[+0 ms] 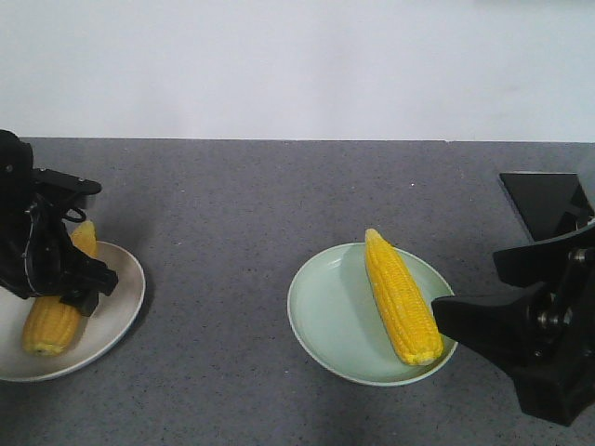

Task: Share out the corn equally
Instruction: 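Lower the held cob onto the cream plate with the left gripper, then open the left gripper and raise it off the cob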

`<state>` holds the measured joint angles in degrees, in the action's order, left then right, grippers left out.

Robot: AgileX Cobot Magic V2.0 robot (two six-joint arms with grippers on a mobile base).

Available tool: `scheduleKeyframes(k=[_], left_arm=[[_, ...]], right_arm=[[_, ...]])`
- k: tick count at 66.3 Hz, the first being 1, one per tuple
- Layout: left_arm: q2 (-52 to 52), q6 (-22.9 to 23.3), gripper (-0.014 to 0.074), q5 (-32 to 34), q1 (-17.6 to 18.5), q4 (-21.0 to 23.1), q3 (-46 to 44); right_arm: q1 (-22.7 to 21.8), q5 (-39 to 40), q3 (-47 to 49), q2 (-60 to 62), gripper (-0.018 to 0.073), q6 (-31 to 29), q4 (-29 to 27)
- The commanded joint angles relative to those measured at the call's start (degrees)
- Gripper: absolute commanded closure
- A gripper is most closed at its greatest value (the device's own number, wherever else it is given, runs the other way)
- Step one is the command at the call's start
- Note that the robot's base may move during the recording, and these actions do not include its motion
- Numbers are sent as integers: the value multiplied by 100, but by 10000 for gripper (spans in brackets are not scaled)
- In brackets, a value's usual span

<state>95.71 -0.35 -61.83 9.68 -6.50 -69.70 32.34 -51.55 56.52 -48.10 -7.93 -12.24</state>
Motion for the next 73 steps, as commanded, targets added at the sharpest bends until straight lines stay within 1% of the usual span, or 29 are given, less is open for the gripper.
scheduleKeyframes(k=[1, 4, 10, 13, 18, 25, 34, 41, 45, 56, 62, 73], left_arm=[[-582, 0, 31, -45, 10, 81, -174], [-775, 35, 31, -45, 10, 227, -174], [-1157, -65, 31, -63, 40, 590, -174], [-1413, -152, 31, -63, 111, 789, -174], [-1769, -378, 38, -57, 261, 970, -174], [-2246, -502, 45, -62, 478, 1117, -174], [-2814, -558, 59, -62, 726, 1197, -174], [-3229, -723, 71, -36, 873, 1197, -152], [-3511, -817, 77, 93, 911, 1208, -30], [-4299, -859, 83, 617, 938, 1300, 719], [-4769, -958, 83, 878, 938, 1374, 1161], [-5571, -952, 83, 1356, 938, 1412, 1912]], right_arm=[[3, 366, 135, 26, 52, -66, -37], [3, 366, 135, 26, 52, -66, -37], [3, 366, 135, 26, 52, -66, -37], [3, 366, 135, 26, 52, -66, -37], [3, 366, 135, 26, 52, -66, -37], [3, 366, 135, 26, 52, -66, -37], [3, 366, 135, 26, 52, -66, -37], [3, 387, 135, 26, 52, -60, -91], [3, 387, 135, 26, 52, -60, -151], [3, 381, 135, 26, 52, -60, -178], [3, 381, 135, 26, 52, -60, -178], [3, 381, 135, 26, 52, -60, -178]])
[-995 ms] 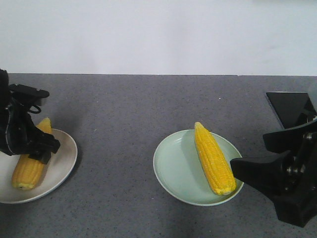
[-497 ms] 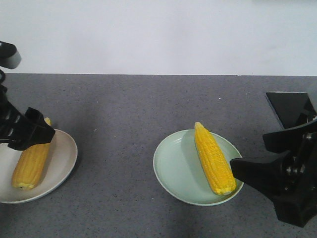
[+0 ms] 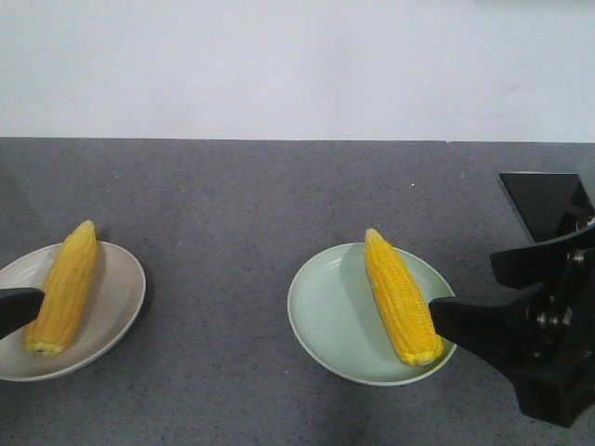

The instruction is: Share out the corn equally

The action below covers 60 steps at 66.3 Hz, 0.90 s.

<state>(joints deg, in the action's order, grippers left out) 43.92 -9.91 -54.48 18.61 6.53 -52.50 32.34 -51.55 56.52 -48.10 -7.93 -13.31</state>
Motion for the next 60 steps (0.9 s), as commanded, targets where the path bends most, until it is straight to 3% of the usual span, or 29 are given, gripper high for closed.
scheduleKeyframes(k=[1, 13, 20, 50, 55, 60], left_arm=[[-445, 9, 83, 640, 44, 109, 242], [-860, 8, 88, 703, 44, 109, 674], [-901, 8, 128, 703, 44, 109, 740], [-895, 19, 548, 810, 44, 109, 740], [-895, 1, 607, 824, 44, 82, 740], [-895, 8, 605, 828, 44, 77, 740]], right_arm=[[3, 381, 135, 26, 52, -60, -72], [3, 382, 135, 26, 56, -60, -67], [3, 388, 135, 26, 103, -60, -67], [3, 327, 135, 26, 576, -67, -67], [3, 237, 135, 26, 570, -131, -54], [3, 224, 135, 26, 569, -187, -37]])
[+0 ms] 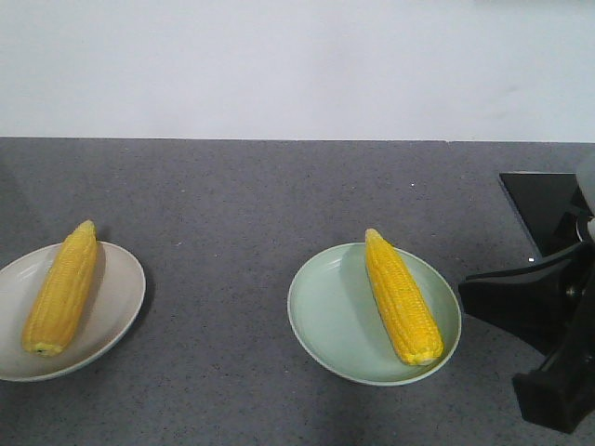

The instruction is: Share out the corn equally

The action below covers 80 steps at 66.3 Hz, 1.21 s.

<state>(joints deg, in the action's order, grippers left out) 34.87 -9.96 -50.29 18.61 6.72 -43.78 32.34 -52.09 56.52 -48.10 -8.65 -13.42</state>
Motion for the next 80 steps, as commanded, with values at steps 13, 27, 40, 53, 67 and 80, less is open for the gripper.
scheduleKeyframes(k=[13, 27, 40, 53, 67, 80], left_arm=[[10, 14, 604, 409, 44, 65, -131], [10, 14, 604, 409, 44, 70, -131], [-277, 32, 604, 604, -53, -342, 29], [-1415, 32, 604, 2231, -640, -283, 1239], [-2433, 358, 604, 3843, -1196, -277, 2795], [-2972, 493, 604, 5116, -1241, -277, 4011]], right_arm=[[3, 272, 135, 26, 569, -115, -54], [3, 272, 135, 26, 569, -115, -54], [3, 265, 135, 26, 569, -115, -54], [3, 265, 135, 26, 569, -115, -54], [3, 271, 135, 26, 569, -115, -54], [3, 274, 135, 26, 569, -115, -54]])
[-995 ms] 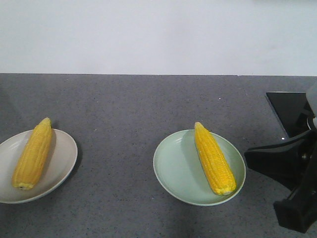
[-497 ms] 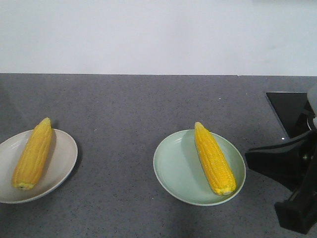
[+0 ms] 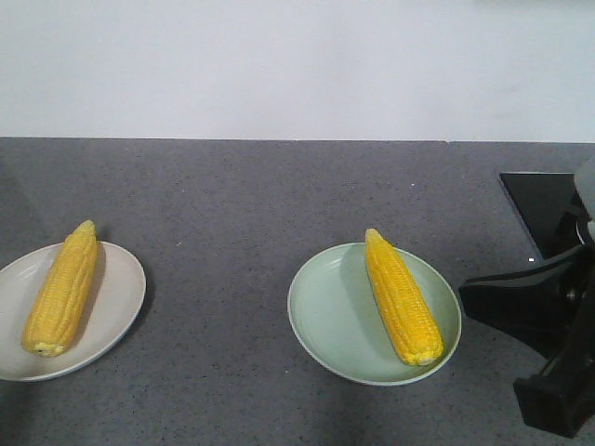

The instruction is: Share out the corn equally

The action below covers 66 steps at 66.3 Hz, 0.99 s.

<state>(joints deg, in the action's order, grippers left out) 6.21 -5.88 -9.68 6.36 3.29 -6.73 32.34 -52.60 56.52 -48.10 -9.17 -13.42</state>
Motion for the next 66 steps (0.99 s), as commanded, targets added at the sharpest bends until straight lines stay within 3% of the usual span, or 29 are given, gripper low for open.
scheduleKeyframes(k=[1, 7, 19, 66], left_arm=[[-132, 85, 604, 1135, -15, 66, 378], [-315, 162, 604, 1537, -15, 66, 741], [-825, 222, 604, 1133, -15, 44, 727], [-776, 222, 604, 1103, -61, 49, 722]], right_arm=[[3, 325, 135, 26, 569, -63, -54], [3, 325, 135, 26, 569, -63, -54], [3, 324, 135, 26, 569, -63, -54], [3, 238, 135, 26, 569, -63, -75]])
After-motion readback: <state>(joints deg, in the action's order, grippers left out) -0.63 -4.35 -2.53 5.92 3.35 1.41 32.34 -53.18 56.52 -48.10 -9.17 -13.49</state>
